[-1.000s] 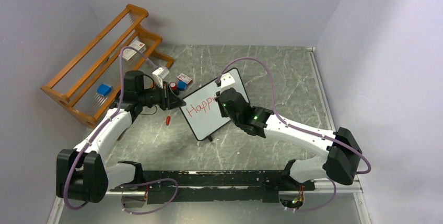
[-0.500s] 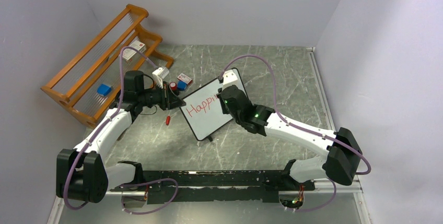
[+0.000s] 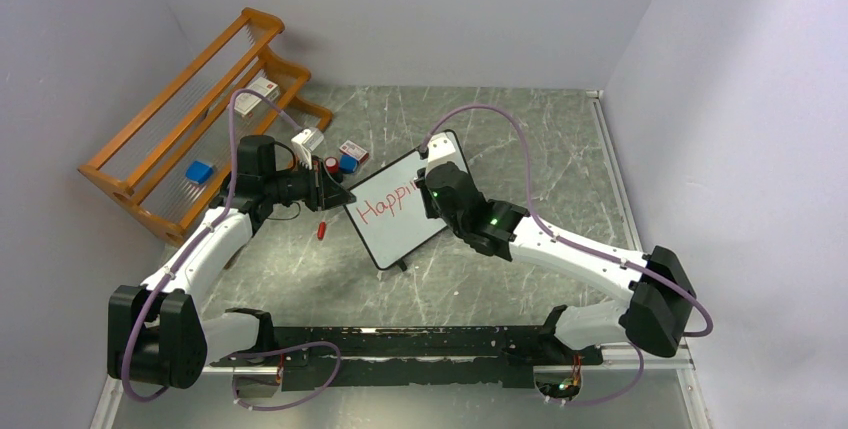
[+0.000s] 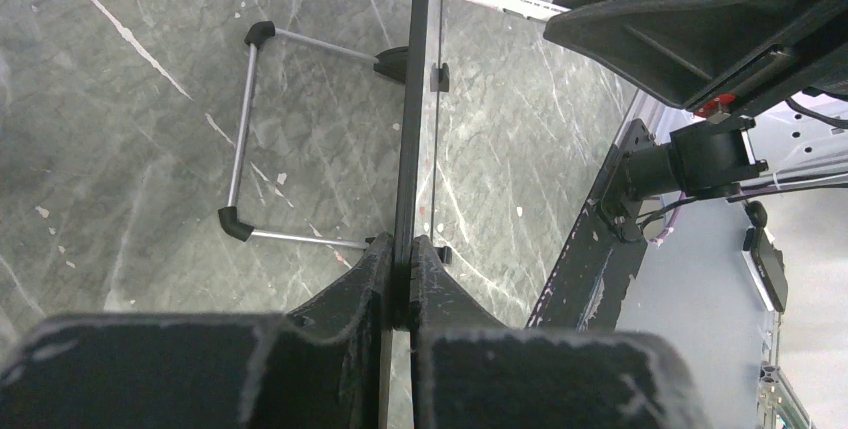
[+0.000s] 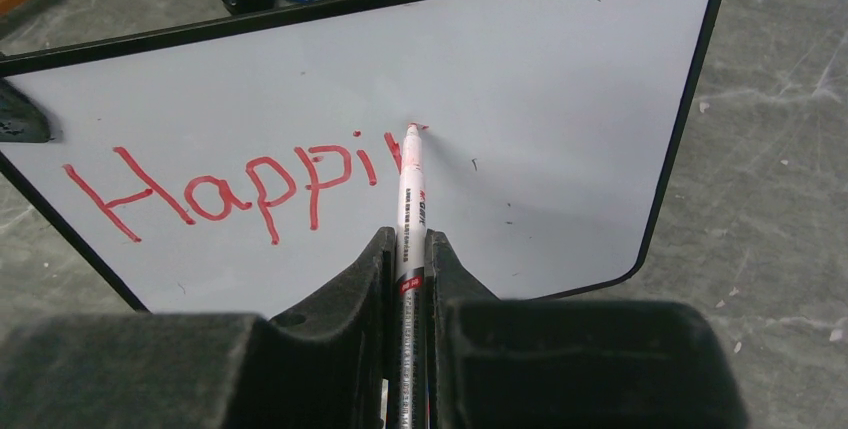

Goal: Write a sentence on the whiteboard

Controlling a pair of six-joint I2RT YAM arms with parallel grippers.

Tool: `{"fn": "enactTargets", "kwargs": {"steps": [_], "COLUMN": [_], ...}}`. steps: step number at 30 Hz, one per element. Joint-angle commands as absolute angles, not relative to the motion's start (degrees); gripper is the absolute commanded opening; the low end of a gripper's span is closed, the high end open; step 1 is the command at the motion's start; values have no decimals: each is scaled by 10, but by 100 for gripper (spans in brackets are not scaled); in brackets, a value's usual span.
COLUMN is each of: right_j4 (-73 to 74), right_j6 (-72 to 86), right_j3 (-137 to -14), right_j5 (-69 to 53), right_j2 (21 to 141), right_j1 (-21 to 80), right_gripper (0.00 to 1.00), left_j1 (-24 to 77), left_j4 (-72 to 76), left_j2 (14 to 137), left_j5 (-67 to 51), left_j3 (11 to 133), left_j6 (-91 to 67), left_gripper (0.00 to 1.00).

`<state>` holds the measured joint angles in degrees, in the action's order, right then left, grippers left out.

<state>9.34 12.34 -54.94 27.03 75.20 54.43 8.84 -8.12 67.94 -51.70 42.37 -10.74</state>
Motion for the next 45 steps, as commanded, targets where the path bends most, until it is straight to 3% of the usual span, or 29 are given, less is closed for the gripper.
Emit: {"fn": "enactTargets", "kwargs": {"steps": [1, 45], "right_j4": [91, 72], "right_j6": [115, 121], "right_j3": [-549, -548], "right_j5": [256, 290], "right_j2": [736, 760], "right_j1": [541, 540], "right_gripper": [0, 0], "left_j1": [89, 89], "left_j4": [-113, -113], "left_j2": [693, 692], "left_j5": [-481, -484], "left_j3": [418, 417], "left_j6": [-89, -89], "left_gripper": [5, 5]}}
